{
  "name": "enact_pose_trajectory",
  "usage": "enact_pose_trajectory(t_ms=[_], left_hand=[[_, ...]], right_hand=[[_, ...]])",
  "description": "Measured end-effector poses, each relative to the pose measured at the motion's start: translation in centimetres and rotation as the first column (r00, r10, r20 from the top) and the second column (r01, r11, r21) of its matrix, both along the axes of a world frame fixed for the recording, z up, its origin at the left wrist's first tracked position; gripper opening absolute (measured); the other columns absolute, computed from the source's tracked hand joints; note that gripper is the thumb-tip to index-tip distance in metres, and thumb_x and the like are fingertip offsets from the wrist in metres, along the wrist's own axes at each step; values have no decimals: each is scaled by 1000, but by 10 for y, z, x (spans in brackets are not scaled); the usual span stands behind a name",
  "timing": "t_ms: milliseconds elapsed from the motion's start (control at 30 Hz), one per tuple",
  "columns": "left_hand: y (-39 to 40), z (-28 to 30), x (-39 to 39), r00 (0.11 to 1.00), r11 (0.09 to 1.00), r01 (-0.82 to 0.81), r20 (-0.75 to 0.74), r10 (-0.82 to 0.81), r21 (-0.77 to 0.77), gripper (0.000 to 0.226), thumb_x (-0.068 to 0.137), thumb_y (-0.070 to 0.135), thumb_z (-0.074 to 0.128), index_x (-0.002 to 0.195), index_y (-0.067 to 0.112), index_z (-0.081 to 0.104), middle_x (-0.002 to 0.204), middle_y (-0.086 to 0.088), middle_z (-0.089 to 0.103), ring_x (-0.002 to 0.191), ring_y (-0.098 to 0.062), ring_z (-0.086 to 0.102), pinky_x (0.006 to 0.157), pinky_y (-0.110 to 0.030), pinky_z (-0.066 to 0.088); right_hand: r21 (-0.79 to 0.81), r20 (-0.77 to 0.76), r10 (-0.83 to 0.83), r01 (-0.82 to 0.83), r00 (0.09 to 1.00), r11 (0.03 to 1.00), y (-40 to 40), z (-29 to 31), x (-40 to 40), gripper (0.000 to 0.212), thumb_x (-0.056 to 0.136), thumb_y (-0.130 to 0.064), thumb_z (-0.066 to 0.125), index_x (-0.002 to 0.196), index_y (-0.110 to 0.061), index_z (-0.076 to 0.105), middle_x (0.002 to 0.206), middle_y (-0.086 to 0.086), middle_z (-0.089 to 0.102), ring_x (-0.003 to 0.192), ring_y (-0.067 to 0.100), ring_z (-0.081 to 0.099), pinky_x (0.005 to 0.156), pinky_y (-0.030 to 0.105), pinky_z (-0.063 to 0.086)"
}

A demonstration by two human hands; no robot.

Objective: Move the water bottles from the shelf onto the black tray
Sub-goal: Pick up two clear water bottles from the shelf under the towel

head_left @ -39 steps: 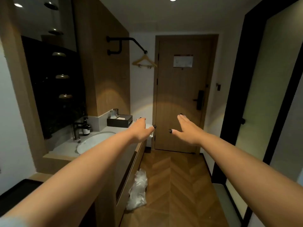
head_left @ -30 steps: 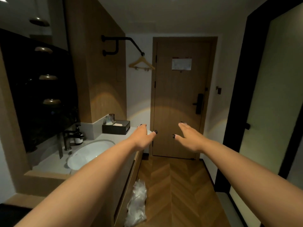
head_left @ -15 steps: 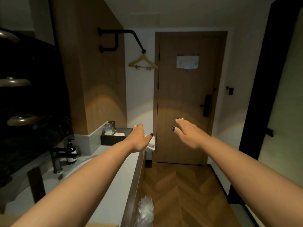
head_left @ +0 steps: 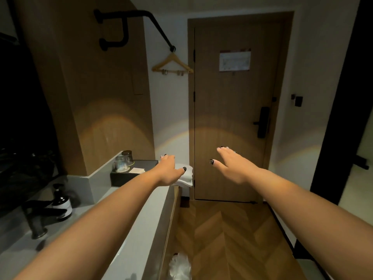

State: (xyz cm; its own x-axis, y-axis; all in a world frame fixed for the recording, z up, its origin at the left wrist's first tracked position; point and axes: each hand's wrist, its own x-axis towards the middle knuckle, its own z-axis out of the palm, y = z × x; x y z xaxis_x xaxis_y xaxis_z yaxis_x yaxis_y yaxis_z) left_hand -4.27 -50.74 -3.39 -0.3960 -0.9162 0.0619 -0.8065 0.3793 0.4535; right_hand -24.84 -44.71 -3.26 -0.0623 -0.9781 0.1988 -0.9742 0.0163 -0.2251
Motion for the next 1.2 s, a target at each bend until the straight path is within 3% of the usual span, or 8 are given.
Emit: enact_pose_trajectory(t_ms=[100,233,367,600,767,967,1200], left_hand=[[-44,1,-25,998,998,-55,6,55,-10,64,95,38,47,144,3,25,152,-18,25,140,-32,25,110,-42,29],[-93,6,-65,993,994,-107,-44,107,-9,68,95,37,47,148,6,18,158,-15,14,147,-31,7,115,-46,20],[-132,-1,-101,993,991,-115,10,116,-64,70,96,37,45,150,6,13,159,-13,5,146,-29,-11,117,-46,12],[-187,-14,-142,984,984,-171,42,173,-44,71,96,37,43,149,2,12,159,-14,7,146,-29,-13,118,-46,11],[-225,-24,-165,982,982,-189,18,189,-23,72,97,36,42,150,4,6,160,-13,3,147,-25,-7,118,-40,11],[-290,-50,-183,971,974,-204,110,214,-102,68,98,35,41,149,5,8,159,-11,8,147,-25,-9,117,-42,16],[-405,-76,-206,967,968,-248,40,250,-49,74,97,37,44,151,9,3,160,-9,2,147,-22,-10,117,-42,18]], right_hand=[[8,-20,35,-35,999,999,-41,5,-33,66,98,-51,28,152,-17,10,161,2,7,149,18,4,118,40,17],[3,-29,104,-104,994,995,-94,17,-78,67,98,-51,29,152,-16,9,161,2,6,149,18,4,118,40,17],[3,-45,145,-145,988,989,-144,21,-121,68,98,-50,30,152,-15,10,161,2,7,149,18,5,117,40,18],[64,-8,186,-185,983,981,-207,4,-164,68,98,-48,32,152,-13,9,161,4,9,148,19,7,117,40,19],[60,23,201,-202,979,978,-248,-10,-180,62,99,-45,33,148,-9,20,159,5,18,148,19,7,115,40,24],[112,18,240,-241,971,964,-325,-33,-199,62,99,-44,33,147,-7,20,159,5,16,149,20,0,119,43,16],[158,-10,271,-266,963,951,-459,-59,-214,67,98,-49,31,149,-7,19,161,7,8,148,23,-9,120,44,8]])
